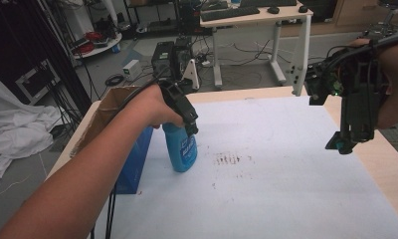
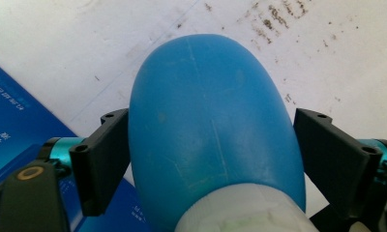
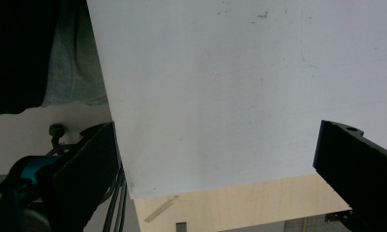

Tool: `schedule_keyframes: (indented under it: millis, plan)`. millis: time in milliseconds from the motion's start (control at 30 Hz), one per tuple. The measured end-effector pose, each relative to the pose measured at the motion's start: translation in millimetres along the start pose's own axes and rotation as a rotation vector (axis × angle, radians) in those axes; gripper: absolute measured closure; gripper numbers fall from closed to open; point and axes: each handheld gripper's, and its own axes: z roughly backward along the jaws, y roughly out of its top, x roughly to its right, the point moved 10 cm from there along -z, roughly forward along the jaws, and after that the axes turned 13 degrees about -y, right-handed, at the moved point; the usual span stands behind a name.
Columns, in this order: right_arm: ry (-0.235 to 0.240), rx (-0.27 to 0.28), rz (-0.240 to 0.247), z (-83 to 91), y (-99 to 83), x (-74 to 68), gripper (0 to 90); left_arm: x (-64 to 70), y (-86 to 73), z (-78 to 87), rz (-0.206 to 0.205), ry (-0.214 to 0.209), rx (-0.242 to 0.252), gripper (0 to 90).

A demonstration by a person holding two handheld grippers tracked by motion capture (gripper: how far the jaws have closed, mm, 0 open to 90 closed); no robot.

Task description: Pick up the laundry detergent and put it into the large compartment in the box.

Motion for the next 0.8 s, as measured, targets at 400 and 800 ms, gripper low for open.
schedule_keyframes:
  millis: [400,800]
  plan:
    - [-0.002,-0.002,-0.003,0.3,-0.9,-0.2,1.6,0.2,1.4,0.4,-0.005,-0.003,0.001,24.6]
    - [-0.002,-0.002,-0.004,-0.6,0.3,-0.9,1.6,0.3,0.9,-1.0,0.001,-0.001,-0.005,28.9]
